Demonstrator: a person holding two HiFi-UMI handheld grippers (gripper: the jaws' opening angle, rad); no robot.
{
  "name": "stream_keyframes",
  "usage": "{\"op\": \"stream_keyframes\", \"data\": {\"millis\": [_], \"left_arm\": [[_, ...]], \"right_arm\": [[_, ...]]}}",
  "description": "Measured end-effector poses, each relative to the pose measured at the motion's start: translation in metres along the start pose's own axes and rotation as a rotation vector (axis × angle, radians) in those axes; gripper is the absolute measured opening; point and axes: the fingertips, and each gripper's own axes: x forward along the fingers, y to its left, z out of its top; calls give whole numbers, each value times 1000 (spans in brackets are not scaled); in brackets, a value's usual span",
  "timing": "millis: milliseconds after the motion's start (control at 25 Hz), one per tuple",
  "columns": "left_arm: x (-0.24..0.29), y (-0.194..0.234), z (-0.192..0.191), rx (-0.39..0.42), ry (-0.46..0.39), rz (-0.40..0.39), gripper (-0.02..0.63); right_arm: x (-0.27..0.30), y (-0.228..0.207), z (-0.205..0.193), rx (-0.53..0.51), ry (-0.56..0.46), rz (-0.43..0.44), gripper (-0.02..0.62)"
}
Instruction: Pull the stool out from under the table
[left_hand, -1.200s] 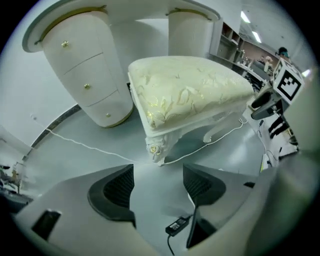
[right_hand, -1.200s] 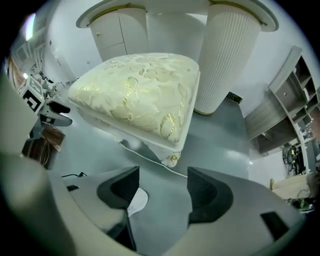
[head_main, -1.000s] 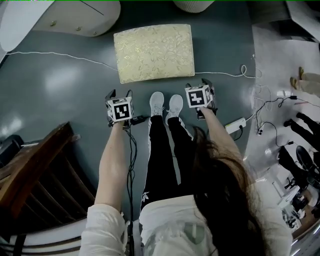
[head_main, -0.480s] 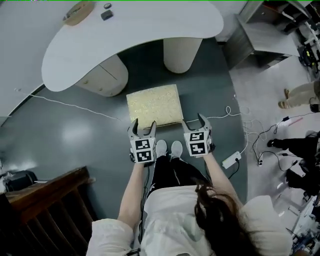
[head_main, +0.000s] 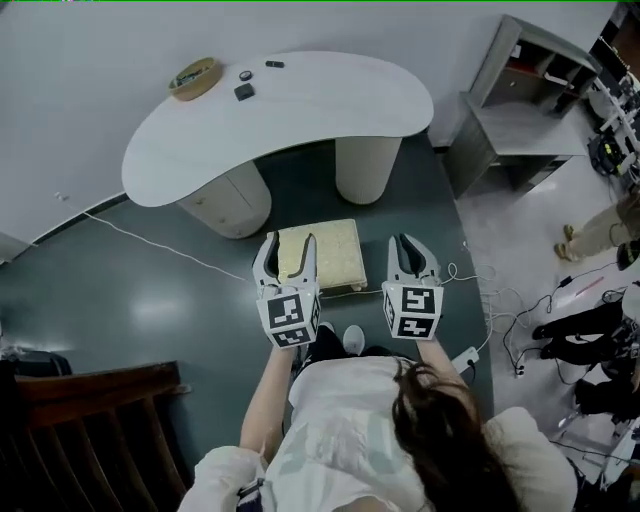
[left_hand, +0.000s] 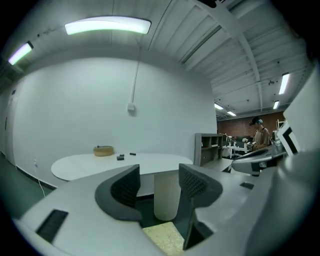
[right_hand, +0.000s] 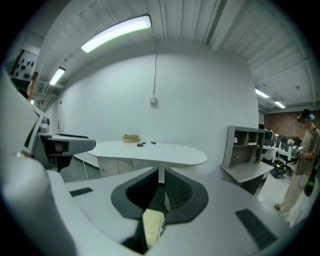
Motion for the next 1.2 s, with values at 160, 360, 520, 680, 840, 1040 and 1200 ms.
{"op": "stream_keyframes", "data": {"millis": [160,360,520,680,840,1040,1200], "left_arm": [[-22,-6,30,27,-37,13,42],[-36,-17,35,55,-86,55,28],[-42,-28,23,48,-73,51,28],[-38,-30,24,57,-78,44,26],[-33,-34,27,68,-83,32,27],[-29,-36,26,71,-80,17,26],[-25,-38,25,68,-77,9,27]], "right_arm": [[-14,3,37,53,-106,23,33],[-24,9,36,25,-141,49,29],[-31,14,25,4,-128,86,29],[-32,16,24,-9,-137,100,29],[-34,15,21,-14,-139,99,29],[-35,16,23,-5,-152,112,29],[-34,19,22,0,-150,133,29]]}}
